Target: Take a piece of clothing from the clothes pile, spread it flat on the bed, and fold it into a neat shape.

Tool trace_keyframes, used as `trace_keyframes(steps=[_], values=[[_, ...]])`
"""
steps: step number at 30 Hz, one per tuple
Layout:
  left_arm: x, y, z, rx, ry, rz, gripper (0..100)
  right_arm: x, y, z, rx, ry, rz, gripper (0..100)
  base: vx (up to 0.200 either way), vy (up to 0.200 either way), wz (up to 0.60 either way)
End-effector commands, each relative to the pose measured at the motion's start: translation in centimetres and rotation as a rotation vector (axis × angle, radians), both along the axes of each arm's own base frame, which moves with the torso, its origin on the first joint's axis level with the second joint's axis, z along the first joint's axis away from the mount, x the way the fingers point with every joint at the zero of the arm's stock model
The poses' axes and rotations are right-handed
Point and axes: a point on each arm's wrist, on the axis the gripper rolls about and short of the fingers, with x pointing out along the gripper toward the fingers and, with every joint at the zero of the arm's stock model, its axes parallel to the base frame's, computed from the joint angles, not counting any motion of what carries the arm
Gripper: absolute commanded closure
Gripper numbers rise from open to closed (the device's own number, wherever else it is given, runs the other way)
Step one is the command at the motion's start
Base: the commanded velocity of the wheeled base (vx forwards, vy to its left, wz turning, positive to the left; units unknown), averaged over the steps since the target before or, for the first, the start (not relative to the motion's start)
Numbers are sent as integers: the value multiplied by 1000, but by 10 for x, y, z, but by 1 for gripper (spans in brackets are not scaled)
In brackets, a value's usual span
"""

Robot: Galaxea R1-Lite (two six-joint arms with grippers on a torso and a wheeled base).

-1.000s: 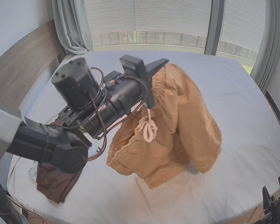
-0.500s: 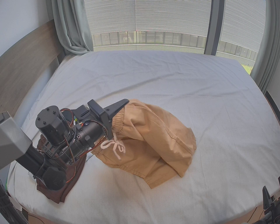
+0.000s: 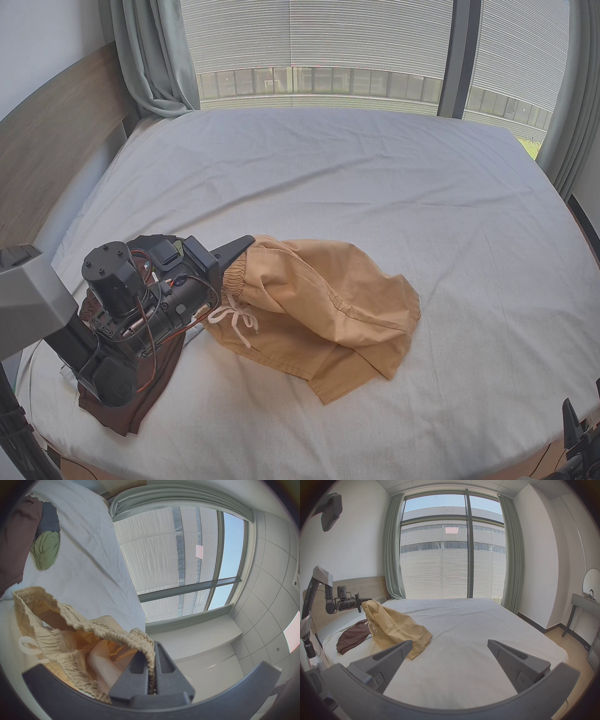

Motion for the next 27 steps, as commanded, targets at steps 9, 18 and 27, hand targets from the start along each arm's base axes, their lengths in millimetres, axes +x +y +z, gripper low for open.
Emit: trace_keyframes(steps=[9, 18, 27], values=[[10, 10, -27, 153, -16, 43, 100, 0, 0, -5, -1, 0, 2, 0, 0, 0, 0], [12, 9, -56, 291, -14, 39, 100, 0, 0, -5, -2, 0, 3, 0, 0, 0, 0], [16, 13, -65, 320, -2, 52, 100, 0, 0, -5, -2, -2, 3, 0, 0, 0, 0]])
